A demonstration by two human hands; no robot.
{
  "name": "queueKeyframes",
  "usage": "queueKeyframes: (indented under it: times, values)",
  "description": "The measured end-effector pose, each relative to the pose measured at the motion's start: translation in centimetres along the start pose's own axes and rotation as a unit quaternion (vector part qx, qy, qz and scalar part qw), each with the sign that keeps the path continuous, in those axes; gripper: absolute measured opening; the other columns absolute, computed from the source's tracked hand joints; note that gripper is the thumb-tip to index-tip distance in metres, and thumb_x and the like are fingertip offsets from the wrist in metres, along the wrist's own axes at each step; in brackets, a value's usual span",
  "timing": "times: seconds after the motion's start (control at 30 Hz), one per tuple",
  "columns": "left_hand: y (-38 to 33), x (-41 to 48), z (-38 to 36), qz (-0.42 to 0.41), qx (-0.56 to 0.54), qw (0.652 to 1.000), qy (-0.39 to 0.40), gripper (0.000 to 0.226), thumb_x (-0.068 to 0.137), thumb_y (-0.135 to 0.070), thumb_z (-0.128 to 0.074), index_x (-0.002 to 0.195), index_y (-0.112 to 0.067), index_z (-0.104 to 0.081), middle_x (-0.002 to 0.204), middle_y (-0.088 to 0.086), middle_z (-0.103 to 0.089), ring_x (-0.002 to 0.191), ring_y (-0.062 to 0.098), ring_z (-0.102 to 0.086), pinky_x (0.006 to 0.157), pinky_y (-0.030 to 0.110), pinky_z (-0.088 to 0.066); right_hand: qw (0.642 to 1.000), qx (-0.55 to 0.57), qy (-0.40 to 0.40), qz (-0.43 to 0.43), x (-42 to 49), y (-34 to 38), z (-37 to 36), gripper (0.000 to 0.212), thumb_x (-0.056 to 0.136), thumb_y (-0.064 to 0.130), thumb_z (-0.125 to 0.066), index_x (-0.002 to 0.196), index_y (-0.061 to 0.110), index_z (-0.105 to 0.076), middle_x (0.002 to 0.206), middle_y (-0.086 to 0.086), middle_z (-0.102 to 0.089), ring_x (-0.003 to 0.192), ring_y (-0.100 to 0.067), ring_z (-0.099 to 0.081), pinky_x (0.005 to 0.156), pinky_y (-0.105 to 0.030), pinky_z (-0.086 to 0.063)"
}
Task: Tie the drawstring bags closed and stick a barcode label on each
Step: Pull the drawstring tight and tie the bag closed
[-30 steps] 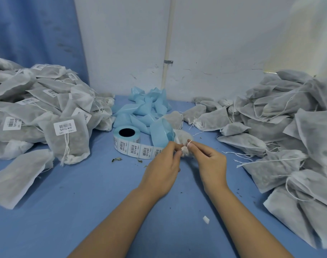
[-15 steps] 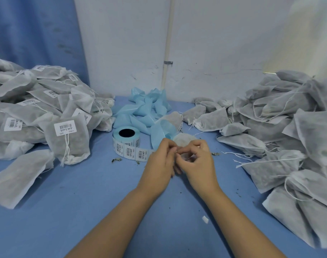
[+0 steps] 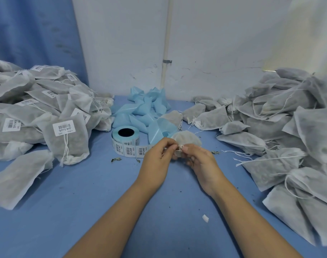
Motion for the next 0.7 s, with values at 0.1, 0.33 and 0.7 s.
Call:
queueKeyframes:
  times: [0.1,0.33,0.7]
  values:
    - [0.0,0.1,0.2,0.005,0.000,1.000,-0.008,0.015,0.094,-0.011,-0.055,0.083,-0.021,-0.062,0.078,-0.005,-0.063,0.069,0.009,-0.056,0.071,0.023,-0.047,0.999,0.037,-0.037,0.009,0.0,0.1,0.6,0.011,0.086,0.007,-0.059,0.077,0.011,-0.064,0.073,0.001,-0.066,0.070,-0.009,-0.055,0.065,-0.023,-0.035]
    - [0.5,0.3,0.8,0.014,0.013,0.999,-0.028,0.019,0.089,-0.016,-0.064,0.081,-0.033,-0.067,0.084,-0.010,-0.061,0.079,-0.002,-0.056,0.079,0.017,-0.045,0.995,0.078,-0.053,0.018,0.0,0.3,1.2,0.021,0.085,0.002,-0.058,0.068,0.015,-0.057,0.062,0.003,-0.057,0.060,-0.006,-0.051,0.059,-0.020,-0.036]
    - [1.0,0.4,1.4,0.042,-0.045,0.996,-0.058,0.013,0.087,-0.007,-0.065,0.088,-0.017,-0.072,0.086,-0.009,-0.068,0.075,-0.009,-0.060,0.073,0.006,-0.042,0.970,0.229,-0.031,-0.070,-0.1,-1.6,-0.8,0.010,0.086,0.013,-0.056,0.076,0.013,-0.059,0.064,0.002,-0.057,0.054,-0.008,-0.050,0.048,-0.016,-0.039]
Point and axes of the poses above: each hand's wrist, its own x-axis towards the middle knuckle, its own z-axis out of the back of the hand, y = z × x, the point moved 10 cm from there along x, towards the middle knuckle
